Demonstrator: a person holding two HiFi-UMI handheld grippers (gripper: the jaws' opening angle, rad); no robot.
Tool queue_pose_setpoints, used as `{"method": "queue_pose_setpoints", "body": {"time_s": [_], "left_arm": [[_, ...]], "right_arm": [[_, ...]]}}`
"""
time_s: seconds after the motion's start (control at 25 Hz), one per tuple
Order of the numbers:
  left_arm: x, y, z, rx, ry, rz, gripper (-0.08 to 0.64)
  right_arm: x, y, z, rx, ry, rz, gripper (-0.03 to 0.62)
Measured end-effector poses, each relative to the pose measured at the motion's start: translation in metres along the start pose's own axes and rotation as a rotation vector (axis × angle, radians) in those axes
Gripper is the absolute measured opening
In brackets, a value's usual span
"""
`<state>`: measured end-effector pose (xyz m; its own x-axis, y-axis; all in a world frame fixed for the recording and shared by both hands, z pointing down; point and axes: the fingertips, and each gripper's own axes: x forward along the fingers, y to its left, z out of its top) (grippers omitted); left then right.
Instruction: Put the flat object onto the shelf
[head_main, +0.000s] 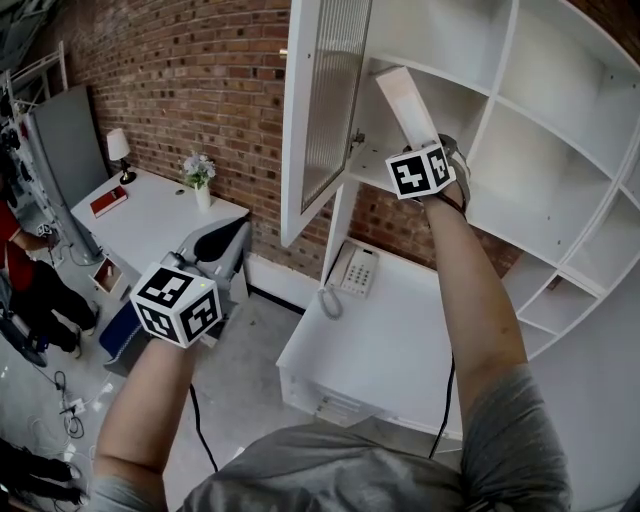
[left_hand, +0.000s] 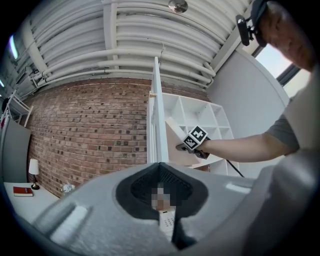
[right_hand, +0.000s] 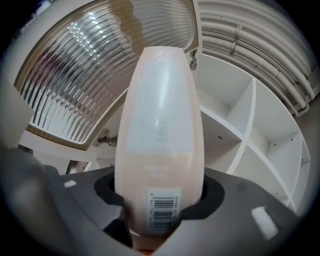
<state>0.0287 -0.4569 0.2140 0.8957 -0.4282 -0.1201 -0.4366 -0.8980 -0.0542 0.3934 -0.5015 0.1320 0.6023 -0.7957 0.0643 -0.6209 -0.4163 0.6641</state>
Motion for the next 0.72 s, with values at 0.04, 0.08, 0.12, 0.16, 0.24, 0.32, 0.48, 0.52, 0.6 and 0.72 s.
{"method": "queue_pose_setpoints", "body": {"time_s": [0.04, 0.08, 0.12, 0.16, 0.24, 0.32, 0.48, 0.52, 0.6, 0.72], "left_arm": [[0.002, 0.001, 0.000, -0.001, 0.000, 0.003, -0.002], [0.005, 0.003, 0.000, -0.002, 0.001, 0.006, -0.002], [0.007, 0.004, -0.001, -0.003, 0.002, 0.009, -0.002], [0.010, 0.006, -0.001, -0.003, 0.003, 0.012, -0.002], [0.016, 0.010, -0.001, -0.001, 0.005, 0.020, -0.002], [0.021, 0.015, -0.002, -0.002, 0.008, 0.028, -0.002], [0.029, 0.026, 0.000, -0.003, 0.012, 0.046, -0.002], [0.031, 0.028, 0.001, -0.002, 0.013, 0.050, -0.002], [0.034, 0.031, 0.001, 0.000, 0.012, 0.056, -0.002], [0.037, 0.034, 0.003, 0.003, 0.007, 0.065, -0.002]], "right_arm": [[0.005, 0.000, 0.000, 0.003, 0.001, -0.002, 0.278], [0.011, -0.001, 0.000, 0.006, 0.003, -0.004, 0.279], [0.017, -0.001, 0.000, 0.008, 0.006, -0.006, 0.281], [0.022, -0.001, 0.000, 0.011, 0.008, -0.008, 0.281], [0.033, -0.001, -0.001, 0.014, 0.011, -0.012, 0.282], [0.043, -0.001, -0.002, 0.017, 0.010, -0.015, 0.284], [0.059, -0.001, -0.003, 0.018, 0.008, -0.020, 0.287], [0.063, -0.002, -0.004, 0.019, 0.008, -0.022, 0.288], [0.071, -0.001, -0.005, 0.018, 0.007, -0.024, 0.289], [0.084, -0.001, -0.005, 0.015, 0.010, -0.027, 0.293]]}}
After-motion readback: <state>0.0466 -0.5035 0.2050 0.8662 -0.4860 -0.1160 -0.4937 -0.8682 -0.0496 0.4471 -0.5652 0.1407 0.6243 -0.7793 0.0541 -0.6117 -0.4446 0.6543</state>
